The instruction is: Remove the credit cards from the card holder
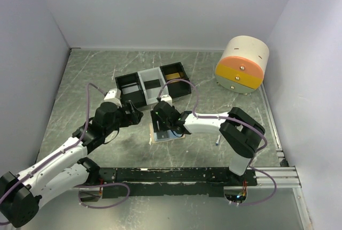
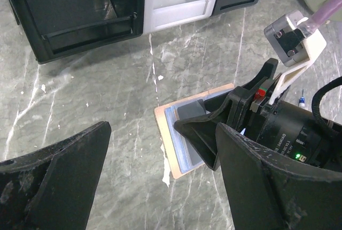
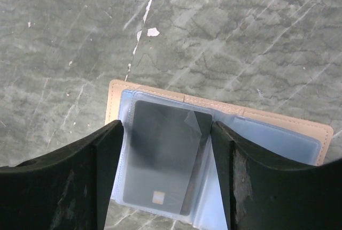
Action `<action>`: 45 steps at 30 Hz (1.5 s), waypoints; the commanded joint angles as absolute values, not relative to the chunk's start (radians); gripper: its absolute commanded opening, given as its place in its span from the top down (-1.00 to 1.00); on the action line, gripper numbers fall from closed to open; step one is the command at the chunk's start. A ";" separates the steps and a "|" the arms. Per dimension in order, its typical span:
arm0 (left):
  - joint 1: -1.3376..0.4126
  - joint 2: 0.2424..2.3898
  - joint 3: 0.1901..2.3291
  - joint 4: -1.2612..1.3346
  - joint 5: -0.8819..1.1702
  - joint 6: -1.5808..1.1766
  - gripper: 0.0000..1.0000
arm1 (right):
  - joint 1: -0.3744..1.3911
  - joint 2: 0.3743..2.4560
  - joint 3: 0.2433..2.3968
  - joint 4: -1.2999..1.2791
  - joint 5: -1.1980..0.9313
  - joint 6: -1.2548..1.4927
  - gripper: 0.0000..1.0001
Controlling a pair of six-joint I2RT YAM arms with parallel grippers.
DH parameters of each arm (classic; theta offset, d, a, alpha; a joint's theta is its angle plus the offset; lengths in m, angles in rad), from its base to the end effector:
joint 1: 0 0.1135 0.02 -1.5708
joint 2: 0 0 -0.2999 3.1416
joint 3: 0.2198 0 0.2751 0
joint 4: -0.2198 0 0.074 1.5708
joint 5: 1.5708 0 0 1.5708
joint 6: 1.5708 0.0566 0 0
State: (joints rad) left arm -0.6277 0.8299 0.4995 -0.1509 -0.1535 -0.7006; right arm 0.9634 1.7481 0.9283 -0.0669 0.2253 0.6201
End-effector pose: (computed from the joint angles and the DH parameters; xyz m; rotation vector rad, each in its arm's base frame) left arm 0.1720 -0.1141 0.2443 -0.1752 2.1060 -0.6606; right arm 0.2282 0.3061 0.1533 -0.3243 2.4538 0.4300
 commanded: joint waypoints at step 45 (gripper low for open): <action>-0.638 0.713 0.492 -0.277 -0.320 -0.778 -0.81 | 0.987 1.850 0.948 -0.255 0.322 0.627 -0.13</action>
State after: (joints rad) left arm -0.6312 0.7166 0.4881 -0.2272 -0.2668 -0.7685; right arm 0.9672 1.7657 0.9501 -0.0872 0.2531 0.6239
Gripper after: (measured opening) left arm 0.900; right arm 0.576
